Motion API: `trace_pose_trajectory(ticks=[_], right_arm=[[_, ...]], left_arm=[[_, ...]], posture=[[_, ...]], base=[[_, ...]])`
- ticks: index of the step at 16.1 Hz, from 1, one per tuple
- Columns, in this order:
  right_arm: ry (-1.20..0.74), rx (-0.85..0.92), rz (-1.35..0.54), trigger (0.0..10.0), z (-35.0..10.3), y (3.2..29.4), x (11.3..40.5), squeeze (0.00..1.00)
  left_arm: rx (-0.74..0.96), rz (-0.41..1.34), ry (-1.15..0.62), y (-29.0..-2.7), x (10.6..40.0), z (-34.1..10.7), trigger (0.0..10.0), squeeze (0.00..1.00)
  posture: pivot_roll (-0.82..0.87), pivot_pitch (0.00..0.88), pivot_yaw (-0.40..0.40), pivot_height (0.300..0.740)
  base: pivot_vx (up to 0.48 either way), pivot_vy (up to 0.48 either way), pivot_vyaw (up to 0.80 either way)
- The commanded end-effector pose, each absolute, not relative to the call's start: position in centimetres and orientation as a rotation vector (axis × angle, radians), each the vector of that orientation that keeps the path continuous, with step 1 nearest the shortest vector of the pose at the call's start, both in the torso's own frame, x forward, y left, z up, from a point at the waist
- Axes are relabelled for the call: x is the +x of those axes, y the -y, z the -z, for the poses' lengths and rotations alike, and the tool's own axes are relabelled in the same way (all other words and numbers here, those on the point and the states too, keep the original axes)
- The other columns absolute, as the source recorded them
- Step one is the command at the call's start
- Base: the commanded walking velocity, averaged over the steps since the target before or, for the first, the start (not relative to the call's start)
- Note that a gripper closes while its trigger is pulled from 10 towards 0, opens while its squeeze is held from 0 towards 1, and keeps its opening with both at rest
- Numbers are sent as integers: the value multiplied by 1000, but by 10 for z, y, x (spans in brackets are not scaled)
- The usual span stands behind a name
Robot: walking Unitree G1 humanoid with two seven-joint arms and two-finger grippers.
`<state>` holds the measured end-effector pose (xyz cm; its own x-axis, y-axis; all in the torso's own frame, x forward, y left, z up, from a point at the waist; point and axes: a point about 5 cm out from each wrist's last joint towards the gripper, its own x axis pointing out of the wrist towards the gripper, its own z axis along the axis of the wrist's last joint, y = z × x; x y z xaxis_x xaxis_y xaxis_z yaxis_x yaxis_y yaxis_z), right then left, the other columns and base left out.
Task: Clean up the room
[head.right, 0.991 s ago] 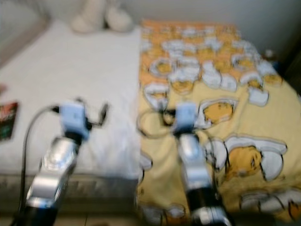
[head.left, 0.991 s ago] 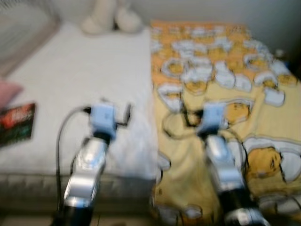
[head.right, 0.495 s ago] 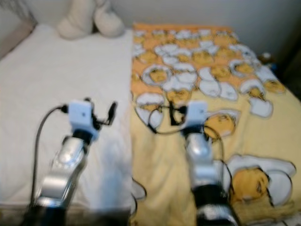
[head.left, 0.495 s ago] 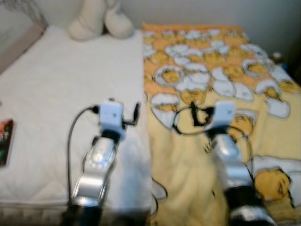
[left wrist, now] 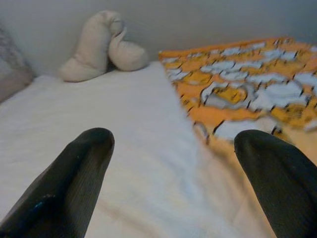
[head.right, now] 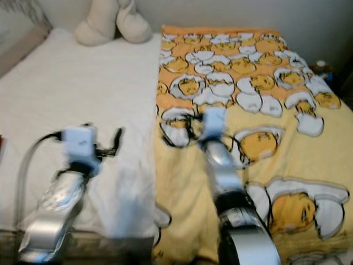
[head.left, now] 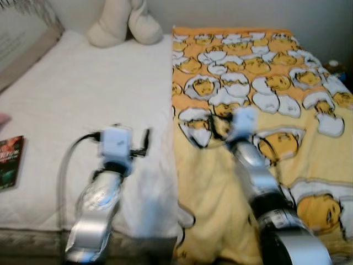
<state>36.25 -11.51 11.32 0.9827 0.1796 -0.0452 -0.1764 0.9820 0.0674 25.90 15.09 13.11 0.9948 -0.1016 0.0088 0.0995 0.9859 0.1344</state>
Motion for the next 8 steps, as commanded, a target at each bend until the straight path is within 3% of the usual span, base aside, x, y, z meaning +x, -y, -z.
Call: trace_pose_trajectory(ticks=[1, 3, 6, 8], right_arm=[[-85, 51, -159, 10000, -107, 120, 365, 0], [-135, -18, -118, 10000, -103, 127, 372, 0], [-153, -34, -100, 10000, -104, 129, 374, 0], [-97, -1, -83, 10000, -111, 130, 376, 0]], left_arm=[[147, 98, -2, -155, 251, -134, 10000, 0], [173, 69, -51, -170, 226, -135, 10000, 0], [180, 51, -69, -175, 215, -136, 10000, 0], [168, 31, -78, -173, 212, -135, 10000, 0]], posture=[[135, 112, 52, 721], [203, 191, 53, 721], [225, 211, 41, 721], [199, 179, 1, 721]], base=[[0, 0, 0], [0, 0, 0], [0, 0, 0], [0, 0, 0]])
